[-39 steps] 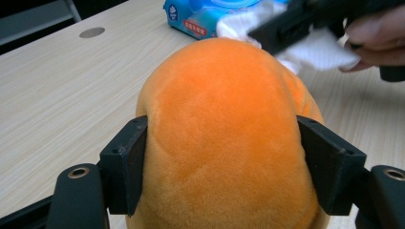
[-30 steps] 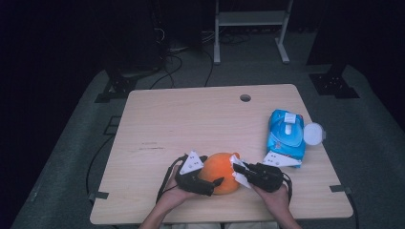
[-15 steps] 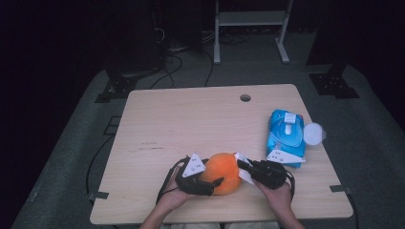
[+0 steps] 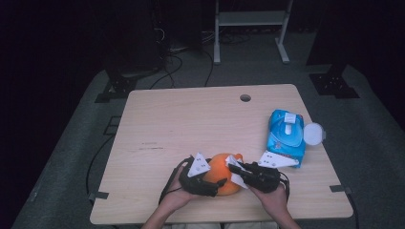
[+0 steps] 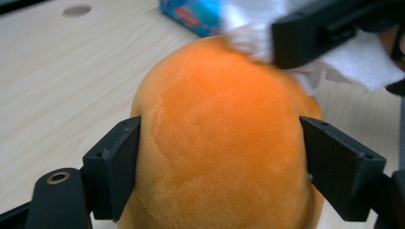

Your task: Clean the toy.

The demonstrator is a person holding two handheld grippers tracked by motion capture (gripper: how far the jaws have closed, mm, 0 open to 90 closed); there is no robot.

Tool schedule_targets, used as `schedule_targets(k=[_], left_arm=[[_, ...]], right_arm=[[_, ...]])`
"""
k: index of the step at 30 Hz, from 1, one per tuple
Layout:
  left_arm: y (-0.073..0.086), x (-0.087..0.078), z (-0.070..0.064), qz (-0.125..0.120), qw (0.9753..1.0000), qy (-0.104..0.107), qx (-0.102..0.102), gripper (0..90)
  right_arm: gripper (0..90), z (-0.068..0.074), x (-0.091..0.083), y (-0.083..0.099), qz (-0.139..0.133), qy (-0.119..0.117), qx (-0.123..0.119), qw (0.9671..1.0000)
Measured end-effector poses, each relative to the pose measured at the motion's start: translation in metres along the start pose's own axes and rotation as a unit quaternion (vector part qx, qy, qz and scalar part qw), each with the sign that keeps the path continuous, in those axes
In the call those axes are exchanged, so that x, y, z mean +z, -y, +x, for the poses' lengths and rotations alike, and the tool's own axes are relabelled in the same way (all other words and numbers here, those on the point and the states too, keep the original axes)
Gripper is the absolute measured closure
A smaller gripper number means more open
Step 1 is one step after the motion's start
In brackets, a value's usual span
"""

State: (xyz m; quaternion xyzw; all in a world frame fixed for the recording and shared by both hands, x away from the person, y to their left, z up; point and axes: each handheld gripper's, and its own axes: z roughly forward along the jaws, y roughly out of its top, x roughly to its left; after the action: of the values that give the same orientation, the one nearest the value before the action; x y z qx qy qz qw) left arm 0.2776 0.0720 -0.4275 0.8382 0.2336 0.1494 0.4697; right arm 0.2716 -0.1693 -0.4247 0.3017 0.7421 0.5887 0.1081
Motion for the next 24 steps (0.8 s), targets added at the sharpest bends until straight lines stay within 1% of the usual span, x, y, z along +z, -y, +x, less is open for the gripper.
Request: schedule_targets(k=[2, 3, 4, 6, 7, 8, 9, 11, 12, 13, 14, 15, 17, 18, 19, 20, 21, 22, 24], left_arm=[[-0.002, -0.001, -0.004, 0.001, 0.9999, 0.005, 0.012, 18.6], [-0.002, -0.001, -0.005, -0.002, 0.9998, 0.008, 0.015, 18.5], [-0.002, -0.003, -0.003, -0.003, 0.9998, 0.01, 0.015, 17.4], [-0.003, -0.005, 0.003, -0.015, 0.9998, 0.014, -0.006, 12.7], [-0.004, -0.007, 0.007, -0.021, 0.9996, 0.012, -0.015, 10.8], [-0.004, -0.009, 0.011, -0.025, 0.9993, 0.007, -0.028, 9.5], [-0.003, -0.01, 0.015, -0.025, 0.9987, 0.006, -0.043, 8.0], [0.0, -0.008, 0.023, -0.017, 0.9967, 0.021, -0.076, 7.9], [0.003, -0.005, 0.024, -0.01, 0.9957, 0.032, -0.087, 9.4], [0.005, -0.002, 0.022, -0.006, 0.9955, 0.043, -0.084, 13.8], [0.006, -0.001, 0.018, -0.007, 0.9971, 0.04, -0.064, 18.0], [0.005, -0.001, 0.013, -0.011, 0.9982, 0.038, -0.045, 21.7], [-0.002, -0.001, 0.002, -0.007, 0.999, 0.041, -0.014, 24.3], [-0.004, -0.001, -0.004, -0.005, 0.9991, 0.042, 0.005, 24.5], [-0.005, -0.001, -0.007, -0.004, 0.999, 0.041, 0.015, 24.3], [-0.005, -0.002, -0.007, -0.007, 0.9989, 0.044, 0.017, 23.7], [-0.005, -0.004, -0.005, -0.013, 0.9986, 0.05, 0.008, 21.9], [-0.005, -0.006, 0.0, -0.021, 0.9986, 0.048, -0.01, 19.1], [-0.004, -0.006, 0.008, -0.023, 0.9984, 0.034, -0.039, 11.8]], right_arm=[[79.6, 0.0, -0.001, -0.001, 0.0, 0.003, -0.003, 1.0], [79.7, -0.003, -0.002, 0.0, 0.001, 0.008, -0.002, 1.0], [79.9, -0.006, -0.003, 0.002, 0.004, 0.013, 0.004, 0.9999], [80.3, -0.011, -0.005, 0.007, 0.011, 0.022, 0.009, 0.9997], [80.3, -0.012, -0.005, 0.009, 0.014, 0.024, 0.009, 0.9996], [80.3, -0.012, -0.005, 0.01, 0.016, 0.028, 0.01, 0.9994], [80.3, -0.013, -0.005, 0.01, 0.015, 0.028, 0.012, 0.9994], [80.4, -0.014, -0.006, 0.01, 0.016, 0.028, 0.015, 0.9994], [80.5, -0.013, -0.005, 0.009, 0.015, 0.027, 0.014, 0.9994], [80.6, -0.011, -0.005, 0.008, 0.013, 0.022, 0.013, 0.9996], [80.6, -0.007, -0.004, 0.005, 0.012, 0.016, 0.008, 0.9998], [80.7, -0.002, -0.003, 0.003, 0.012, 0.008, -0.001, 0.9999], [80.7, 0.01, 0.0, -0.003, 0.008, -0.016, -0.026, 0.9995], [80.7, 0.013, 0.0, -0.005, 0.008, -0.015, -0.036, 0.9992], [80.8, 0.014, 0.0, -0.007, 0.009, -0.011, -0.043, 0.999], [80.9, 0.012, -0.001, -0.008, 0.009, -0.007, -0.04, 0.9991], [80.9, 0.008, -0.004, -0.007, 0.007, -0.003, -0.033, 0.9994], [80.9, 0.004, -0.006, -0.005, 0.008, 0.003, -0.028, 0.9996], [80.9, -0.002, -0.009, -0.001, 0.01, 0.015, -0.021, 0.9996]])
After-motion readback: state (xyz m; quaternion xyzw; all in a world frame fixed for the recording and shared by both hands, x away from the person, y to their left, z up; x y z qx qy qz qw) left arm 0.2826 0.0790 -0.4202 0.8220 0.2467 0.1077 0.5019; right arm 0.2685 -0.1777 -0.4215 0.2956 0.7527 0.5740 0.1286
